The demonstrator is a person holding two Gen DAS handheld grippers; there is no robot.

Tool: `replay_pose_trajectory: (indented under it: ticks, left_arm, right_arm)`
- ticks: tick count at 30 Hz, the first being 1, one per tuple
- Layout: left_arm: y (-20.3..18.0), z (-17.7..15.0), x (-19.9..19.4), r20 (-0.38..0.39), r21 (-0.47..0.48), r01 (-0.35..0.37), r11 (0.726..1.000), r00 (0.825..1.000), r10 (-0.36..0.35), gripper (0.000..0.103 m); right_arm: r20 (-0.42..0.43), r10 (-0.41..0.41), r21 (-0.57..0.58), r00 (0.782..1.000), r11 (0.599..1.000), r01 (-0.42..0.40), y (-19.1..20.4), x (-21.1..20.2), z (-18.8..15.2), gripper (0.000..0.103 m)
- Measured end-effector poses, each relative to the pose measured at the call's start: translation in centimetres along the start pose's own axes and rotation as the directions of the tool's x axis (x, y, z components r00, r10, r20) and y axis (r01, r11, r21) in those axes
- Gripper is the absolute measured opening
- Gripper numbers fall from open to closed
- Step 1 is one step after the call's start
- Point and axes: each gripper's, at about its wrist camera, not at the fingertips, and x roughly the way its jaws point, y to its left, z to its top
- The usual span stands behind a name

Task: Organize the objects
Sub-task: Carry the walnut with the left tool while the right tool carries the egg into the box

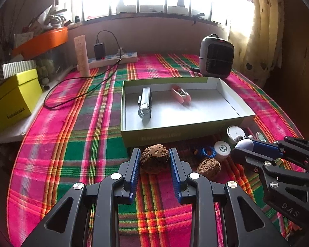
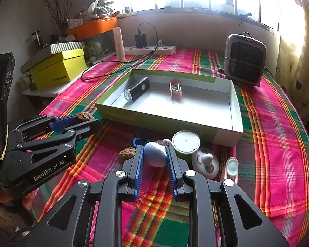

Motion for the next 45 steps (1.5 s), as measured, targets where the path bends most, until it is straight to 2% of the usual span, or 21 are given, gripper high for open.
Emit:
replay_pose_trajectory:
  ticks: [22,45]
  left_arm:
    - [-0.3,2.9,1.6,0.002,0.012,0.006,1.0,1.0,-0.006,0.026]
    - [-0.7,7.3,6.5,-0.032,0.0,0.07,0.998,0.997,-0.07,0.026]
  right_arm:
    - [0.019,-0.007,0.001,1.0,1.0,0.007,-2.1,1.2,3.3,0.023]
    - [-0.018,-0.039,-0.026,0.999,0.999,0.039,-5.2,5.5,7.6,0.023]
